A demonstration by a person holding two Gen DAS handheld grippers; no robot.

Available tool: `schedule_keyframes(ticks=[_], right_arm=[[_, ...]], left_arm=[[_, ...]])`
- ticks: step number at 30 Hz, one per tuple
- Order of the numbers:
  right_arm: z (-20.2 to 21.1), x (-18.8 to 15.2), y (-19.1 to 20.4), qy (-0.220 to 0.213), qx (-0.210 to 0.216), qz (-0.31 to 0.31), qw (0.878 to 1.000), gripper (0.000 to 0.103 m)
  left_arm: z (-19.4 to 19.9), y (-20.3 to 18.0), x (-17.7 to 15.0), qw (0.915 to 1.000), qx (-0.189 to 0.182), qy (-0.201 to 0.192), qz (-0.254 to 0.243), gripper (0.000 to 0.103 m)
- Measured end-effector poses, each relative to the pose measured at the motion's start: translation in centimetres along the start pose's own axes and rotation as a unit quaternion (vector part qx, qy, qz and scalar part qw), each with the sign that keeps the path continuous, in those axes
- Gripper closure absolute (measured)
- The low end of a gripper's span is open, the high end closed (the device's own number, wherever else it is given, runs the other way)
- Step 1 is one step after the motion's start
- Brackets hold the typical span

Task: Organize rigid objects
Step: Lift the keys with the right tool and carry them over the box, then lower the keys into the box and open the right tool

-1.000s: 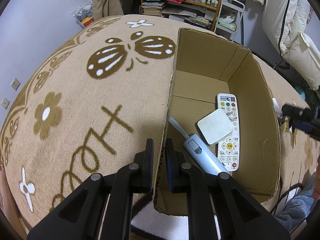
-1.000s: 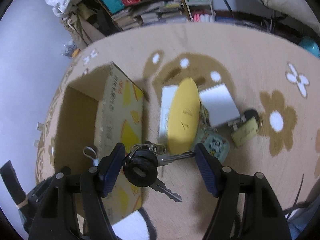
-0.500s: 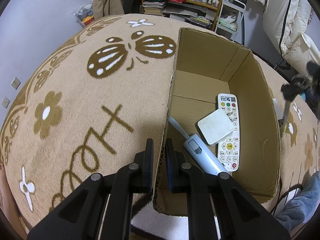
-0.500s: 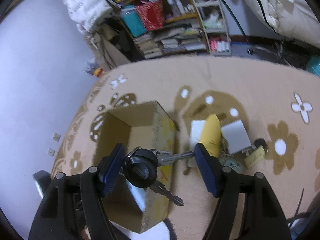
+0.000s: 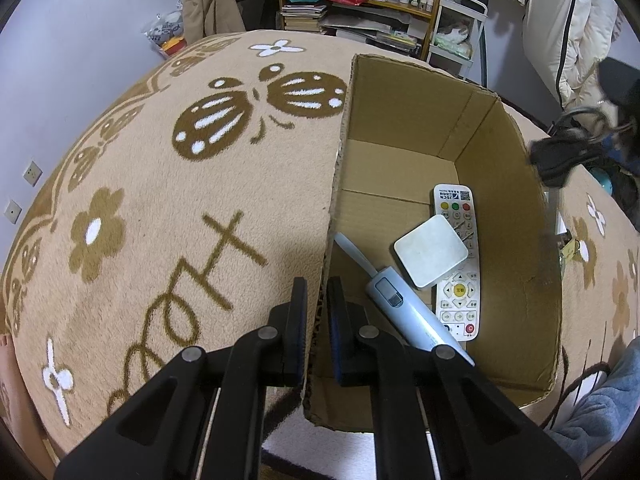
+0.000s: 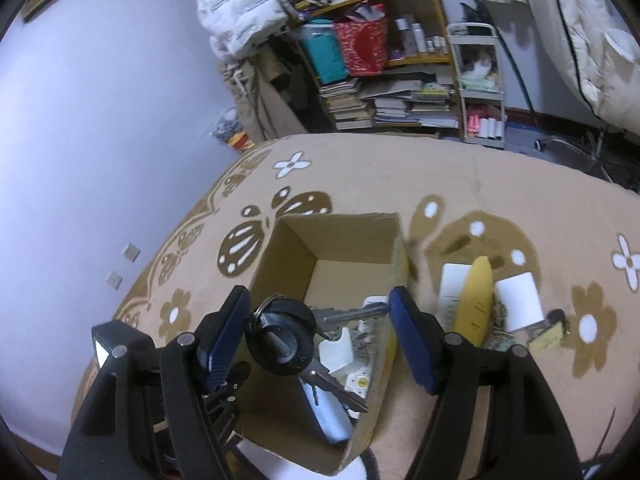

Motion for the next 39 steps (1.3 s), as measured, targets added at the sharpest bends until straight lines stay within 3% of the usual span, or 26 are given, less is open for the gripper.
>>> schedule_keyframes(ticks=[4,18,33,36,39], right_arm=[[-1.5,-1.1,1.0,0.009,0.007,0.008,1.000,0.027],[-5.0,-3.0,0.7,0.029,-0.036,0.029,0.999,0.027],[-4.8,-3.2,0.9,0.034,-0.042,0.042,0.998,0.026],[-4.0,-2.6,0.3,0.015,-0.042,0.036,0.998,0.012],[-3.2,-1.9,-0.6,-0.002,-0.050,0.028,0.998,0.009]], left_arm=[[-0.1,-0.1,0.0,1.0000,0.000,0.000,-0.002,0.095],[-0.1,-0.2,0.0,1.0000,0.000,-0.001,-0.004,0.095],[-0.1,-0.3,0.0,1.0000,-0.002,-0.001,-0.002,0.095],[0.0,-0.3,0.0,1.0000,-0.002,-0.001,-0.002,0.095],[0.0,-0.3,0.0,1.0000,-0.003,0.000,-0.001,0.095]])
Point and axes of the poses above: each gripper's, at about its wrist camera, not at the fingertips, and z roughly against the way its jaws point, y to its left, x to its top, the point moved 9 cm from there along -z, roughly the way its jaws point, and after that the axes turned 13 degrees about -x, right-handed, at the moved point
